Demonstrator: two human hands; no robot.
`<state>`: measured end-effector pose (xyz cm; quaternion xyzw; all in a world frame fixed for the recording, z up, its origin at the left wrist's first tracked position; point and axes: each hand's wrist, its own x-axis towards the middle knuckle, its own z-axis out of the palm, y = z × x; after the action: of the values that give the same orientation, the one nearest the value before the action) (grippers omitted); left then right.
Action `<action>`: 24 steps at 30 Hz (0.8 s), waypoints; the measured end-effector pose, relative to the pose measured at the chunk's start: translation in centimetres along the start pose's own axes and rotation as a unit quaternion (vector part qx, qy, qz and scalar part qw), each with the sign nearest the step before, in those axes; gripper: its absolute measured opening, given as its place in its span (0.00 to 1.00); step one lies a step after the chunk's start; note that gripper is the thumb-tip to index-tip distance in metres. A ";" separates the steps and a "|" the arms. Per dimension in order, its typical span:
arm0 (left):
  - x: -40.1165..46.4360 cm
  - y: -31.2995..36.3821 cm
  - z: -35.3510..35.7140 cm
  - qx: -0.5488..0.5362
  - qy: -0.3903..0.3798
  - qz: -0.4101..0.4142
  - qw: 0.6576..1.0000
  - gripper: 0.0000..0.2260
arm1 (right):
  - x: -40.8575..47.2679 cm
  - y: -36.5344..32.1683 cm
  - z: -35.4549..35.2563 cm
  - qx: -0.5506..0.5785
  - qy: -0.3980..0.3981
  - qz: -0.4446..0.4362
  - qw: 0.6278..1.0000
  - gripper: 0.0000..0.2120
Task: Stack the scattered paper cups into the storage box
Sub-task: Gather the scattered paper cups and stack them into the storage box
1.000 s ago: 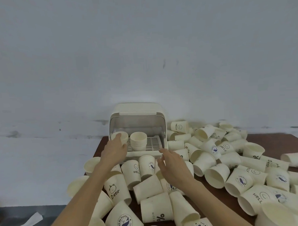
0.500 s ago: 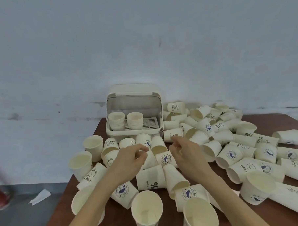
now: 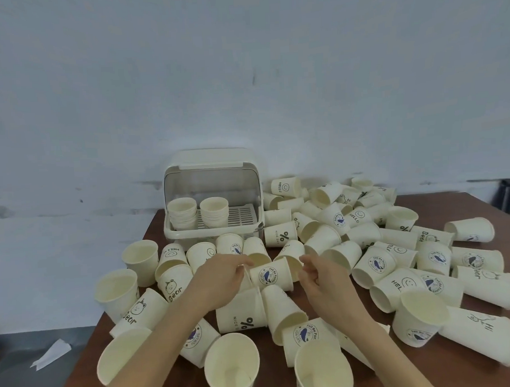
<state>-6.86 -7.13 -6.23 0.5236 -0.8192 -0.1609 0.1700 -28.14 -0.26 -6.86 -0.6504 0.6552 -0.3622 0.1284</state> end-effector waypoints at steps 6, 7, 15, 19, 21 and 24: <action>2.1 0.1 -0.1 0.232 -0.138 0.016 0.963 0.21 | -0.1 1.2 0.5 0.001 0.009 0.013 1.000 0.15; 2.2 0.1 -0.2 0.245 -0.143 0.013 0.959 0.20 | 0.0 1.5 0.6 -0.001 0.006 0.017 1.000 0.15; 2.3 0.3 -0.7 0.284 -0.097 0.013 0.954 0.09 | 0.9 1.5 1.3 -0.024 -0.028 0.034 0.999 0.17; 1.4 0.2 -1.8 0.280 -0.052 0.006 0.958 0.10 | 2.0 1.3 1.8 -0.068 -0.033 0.049 0.996 0.10; 0.8 0.1 -2.4 0.259 -0.021 0.006 0.966 0.09 | 2.8 1.2 2.1 -0.096 -0.043 0.062 0.992 0.10; -0.2 0.2 -3.1 0.216 0.029 0.002 0.976 0.07 | 3.9 0.9 2.7 -0.148 -0.053 0.073 0.985 0.12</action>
<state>-5.52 -7.17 -3.39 0.5506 -0.8304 0.0359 0.0772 -27.53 -4.86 -8.14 -0.6311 0.7395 -0.2156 0.0912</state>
